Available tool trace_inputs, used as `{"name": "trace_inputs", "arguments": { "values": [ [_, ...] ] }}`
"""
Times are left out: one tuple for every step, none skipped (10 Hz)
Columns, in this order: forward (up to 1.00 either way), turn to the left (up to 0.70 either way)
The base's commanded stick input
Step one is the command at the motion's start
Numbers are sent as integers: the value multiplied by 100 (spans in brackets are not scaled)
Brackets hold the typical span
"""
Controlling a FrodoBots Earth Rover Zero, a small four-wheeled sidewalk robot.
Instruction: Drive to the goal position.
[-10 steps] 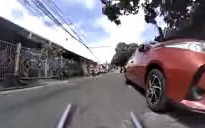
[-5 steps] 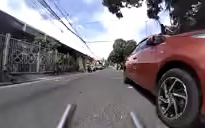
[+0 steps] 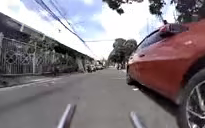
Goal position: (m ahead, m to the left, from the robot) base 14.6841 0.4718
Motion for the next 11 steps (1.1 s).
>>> {"name": "trace_inputs", "arguments": {
  "values": [
    [100,0],
    [100,0],
    [100,0],
    [100,0],
    [100,0],
    [100,-26],
    [100,-38],
    [100,-40],
    [100,-7],
    [100,-3],
    [100,0]
  ]
}}
